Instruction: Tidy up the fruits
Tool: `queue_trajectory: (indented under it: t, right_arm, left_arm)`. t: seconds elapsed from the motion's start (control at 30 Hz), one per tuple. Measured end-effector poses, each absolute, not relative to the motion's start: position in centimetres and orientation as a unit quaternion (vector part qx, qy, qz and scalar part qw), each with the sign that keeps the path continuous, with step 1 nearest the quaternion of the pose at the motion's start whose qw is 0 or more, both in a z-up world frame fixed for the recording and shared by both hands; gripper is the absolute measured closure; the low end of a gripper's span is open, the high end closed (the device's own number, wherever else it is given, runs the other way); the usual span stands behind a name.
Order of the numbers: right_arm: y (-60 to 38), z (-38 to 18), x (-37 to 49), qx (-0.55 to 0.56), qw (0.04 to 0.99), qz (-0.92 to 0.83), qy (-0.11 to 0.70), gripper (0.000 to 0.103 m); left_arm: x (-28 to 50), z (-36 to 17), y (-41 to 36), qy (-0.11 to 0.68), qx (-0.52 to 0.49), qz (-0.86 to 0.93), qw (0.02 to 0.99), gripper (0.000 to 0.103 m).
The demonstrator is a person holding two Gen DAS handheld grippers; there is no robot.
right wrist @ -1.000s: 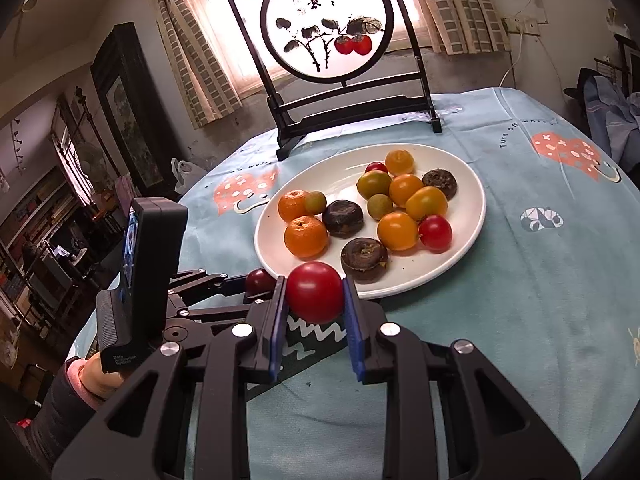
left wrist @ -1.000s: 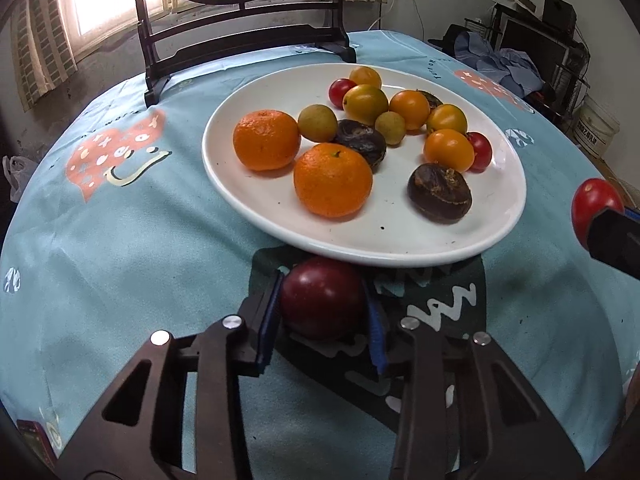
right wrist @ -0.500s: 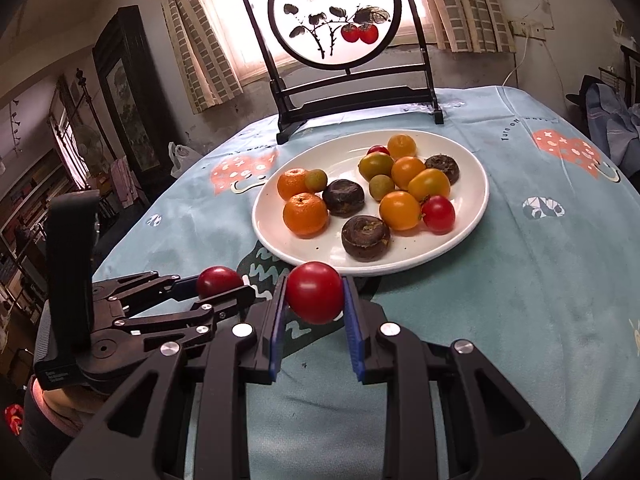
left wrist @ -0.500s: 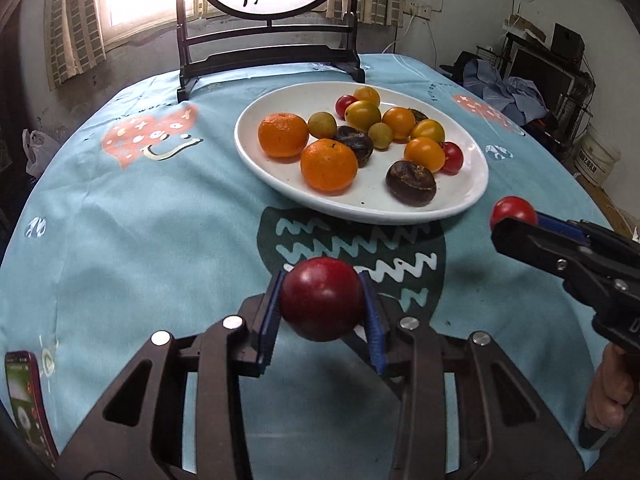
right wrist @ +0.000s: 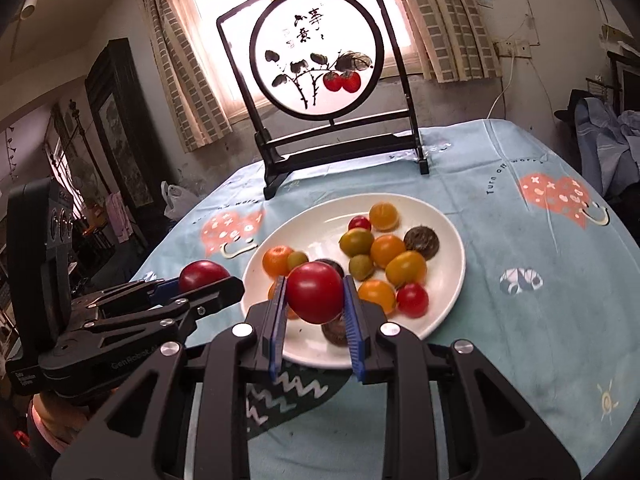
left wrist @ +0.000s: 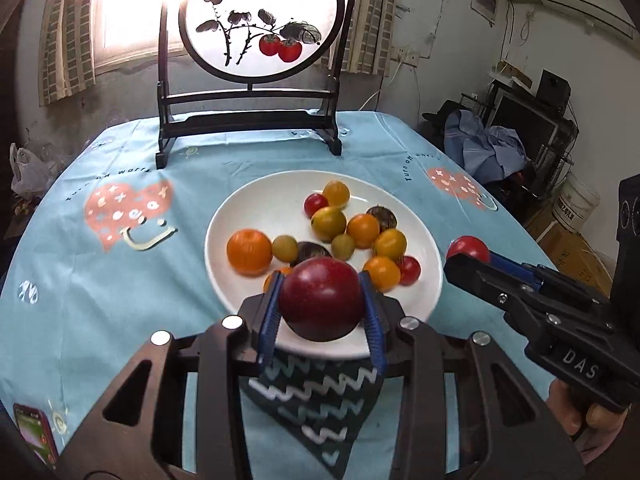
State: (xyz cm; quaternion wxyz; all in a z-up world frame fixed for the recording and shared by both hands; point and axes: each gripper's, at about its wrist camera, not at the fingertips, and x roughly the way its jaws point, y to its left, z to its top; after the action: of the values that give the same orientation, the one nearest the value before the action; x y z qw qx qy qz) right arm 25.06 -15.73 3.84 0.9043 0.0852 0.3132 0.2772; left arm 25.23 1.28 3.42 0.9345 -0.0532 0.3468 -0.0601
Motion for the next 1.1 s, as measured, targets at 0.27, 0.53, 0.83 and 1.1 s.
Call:
queue_trajectory:
  t: [0.27, 0.53, 0.83, 1.1]
  right_arm:
    - [-15.8, 3.0, 30.5, 0.085, 0.904, 0.261, 0.326, 0.076]
    - [-15.0, 2.3, 32.9, 0.060, 0.902, 0.261, 0.338, 0.076]
    - [-11.8, 1.3, 35.3, 0.022, 0.895, 0.267, 0.357, 0.076]
    - [-10.0, 0.7, 35.9, -0.018, 0.893, 0.246, 0.376, 0.045]
  left_arm:
    - [34.2, 1.3, 0.8, 0.387, -0.040, -0.027, 0.921, 0.065]
    - [32.9, 2.3, 2.1, 0.369, -0.042, 0.029, 0.928, 0.020]
    - [29.3, 3.4, 5.5, 0.357, -0.077, 0.070, 0.928, 0.012]
    - [28.4, 3.7, 5.7, 0.342, -0.075, 0.073, 0.934, 0.011]
